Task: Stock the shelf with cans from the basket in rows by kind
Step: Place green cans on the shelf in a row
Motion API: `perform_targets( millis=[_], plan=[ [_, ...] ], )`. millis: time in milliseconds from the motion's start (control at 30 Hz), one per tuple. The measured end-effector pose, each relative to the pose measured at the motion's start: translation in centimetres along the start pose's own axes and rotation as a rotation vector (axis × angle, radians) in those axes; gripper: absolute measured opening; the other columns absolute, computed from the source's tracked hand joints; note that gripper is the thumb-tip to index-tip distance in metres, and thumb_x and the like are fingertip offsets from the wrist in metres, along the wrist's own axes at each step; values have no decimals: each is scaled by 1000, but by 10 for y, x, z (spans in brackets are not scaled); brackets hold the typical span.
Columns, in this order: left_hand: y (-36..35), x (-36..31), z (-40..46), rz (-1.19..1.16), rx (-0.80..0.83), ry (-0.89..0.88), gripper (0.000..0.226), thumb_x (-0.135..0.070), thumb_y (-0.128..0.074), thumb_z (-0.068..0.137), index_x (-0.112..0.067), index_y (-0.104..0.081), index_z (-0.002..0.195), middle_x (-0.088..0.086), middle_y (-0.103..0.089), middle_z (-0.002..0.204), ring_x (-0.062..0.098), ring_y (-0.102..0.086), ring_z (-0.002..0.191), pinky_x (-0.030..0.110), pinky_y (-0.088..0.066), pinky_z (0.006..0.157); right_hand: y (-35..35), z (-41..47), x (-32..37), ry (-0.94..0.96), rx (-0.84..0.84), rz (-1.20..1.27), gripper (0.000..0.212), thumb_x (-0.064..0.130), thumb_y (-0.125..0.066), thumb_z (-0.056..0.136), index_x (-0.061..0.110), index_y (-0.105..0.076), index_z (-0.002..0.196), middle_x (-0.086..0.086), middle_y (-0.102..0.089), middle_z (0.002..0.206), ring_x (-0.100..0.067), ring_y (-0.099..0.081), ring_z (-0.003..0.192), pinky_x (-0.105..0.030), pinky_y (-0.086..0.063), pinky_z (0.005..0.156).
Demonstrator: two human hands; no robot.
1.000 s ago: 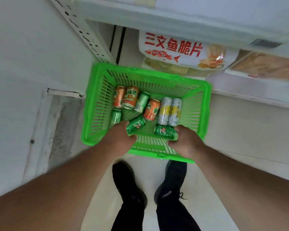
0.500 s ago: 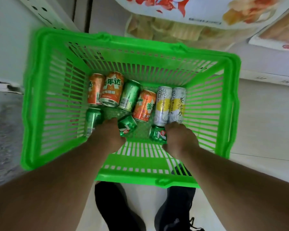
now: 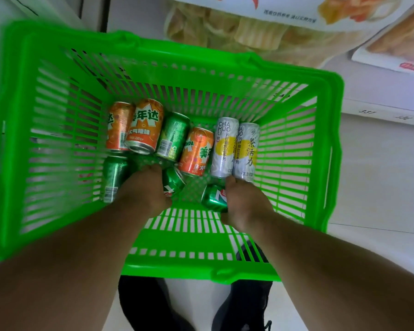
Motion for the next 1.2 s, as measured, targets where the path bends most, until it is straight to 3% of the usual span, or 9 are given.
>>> perform_targets(
  millis=[67, 200, 333, 467, 667, 867, 933, 1067, 1200],
  plan=[
    [19, 0, -17, -72, -8, 10, 59, -42, -84, 64, -21, -53, 110, 1, -65, 105, 24, -66, 95, 40, -57, 85, 14, -16, -1, -35, -2, 117, 79, 30, -88, 71, 14, -46, 136, -8, -63, 123, -30, -64, 111, -34, -54, 88],
    [68, -3, -72, -277, -24, 16, 52, -46, -81, 61, -25, -56, 102, -6, -67, 92, 17, -67, 83, 31, -55, 74, 57, -65, 4, -88, -9, 505, 58, 32, -88, 70, 23, -53, 116, 6, -68, 95, -18, -71, 81, -26, -52, 57],
    [128, -20, -150, -488, -118, 28, 46, -42, -86, 63, -27, -62, 99, -13, -69, 87, 7, -66, 77, 23, -51, 68, 117, -129, 19, -117, -75, 793, 57, 41, -90, 65, 23, -62, 112, 6, -73, 93, -13, -73, 77, -31, -59, 66],
    [197, -47, -239, -634, -206, 83, 46, -43, -87, 64, -26, -64, 100, -14, -70, 86, -2, -64, 75, 18, -45, 60, 188, -205, 41, -105, -138, 990, 56, 52, -84, 55, 20, -70, 99, 2, -77, 88, -16, -74, 77, -46, -62, 76],
    [305, -93, -377, -781, -255, 29, 38, -33, -88, 69, -24, -61, 94, -11, -70, 81, 0, -66, 71, 10, -43, 53, 294, -340, 74, -91, -169, 1141, 49, 42, -90, 61, 19, -74, 102, 4, -79, 91, -12, -76, 76, -33, -62, 63],
    [403, -127, -502, -832, -260, -63, 40, -40, -88, 66, -25, -63, 93, -9, -73, 79, 3, -69, 68, 18, -48, 57, 393, -478, 95, -58, -319, 1228, 47, 33, -93, 68, 19, -68, 105, 2, -77, 97, -14, -75, 80, -24, -56, 54],
    [431, -138, -540, -839, -285, -95, 39, -39, -88, 67, -24, -63, 93, -9, -74, 78, 2, -68, 67, 17, -47, 56, 417, -517, 99, -36, -372, 1248, 50, 33, -93, 69, 19, -65, 107, 0, -76, 103, -14, -75, 85, -24, -57, 56],
    [474, -162, -612, -870, -303, -225, 34, -31, -88, 70, -23, -66, 94, -13, -75, 78, -1, -68, 66, 10, -45, 52, 456, -594, 107, 9, -456, 1307, 58, 43, -92, 60, 25, -59, 105, 4, -74, 99, -16, -74, 91, -45, -63, 81],
    [500, -187, -655, -882, -317, -352, 37, -32, -89, 67, -23, -66, 94, -11, -74, 78, 1, -68, 66, 12, -47, 53, 480, -648, 107, 38, -539, 1421, 70, 52, -89, 52, 23, -61, 109, -1, -76, 101, -21, -75, 94, -57, -60, 89]
  ],
)
Point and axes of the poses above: each hand's wrist, its own z-axis towards the middle knuckle, its own y-axis out of the back of the hand, x = y × z, the point moved 2 cm from there along z, towards the middle knuckle
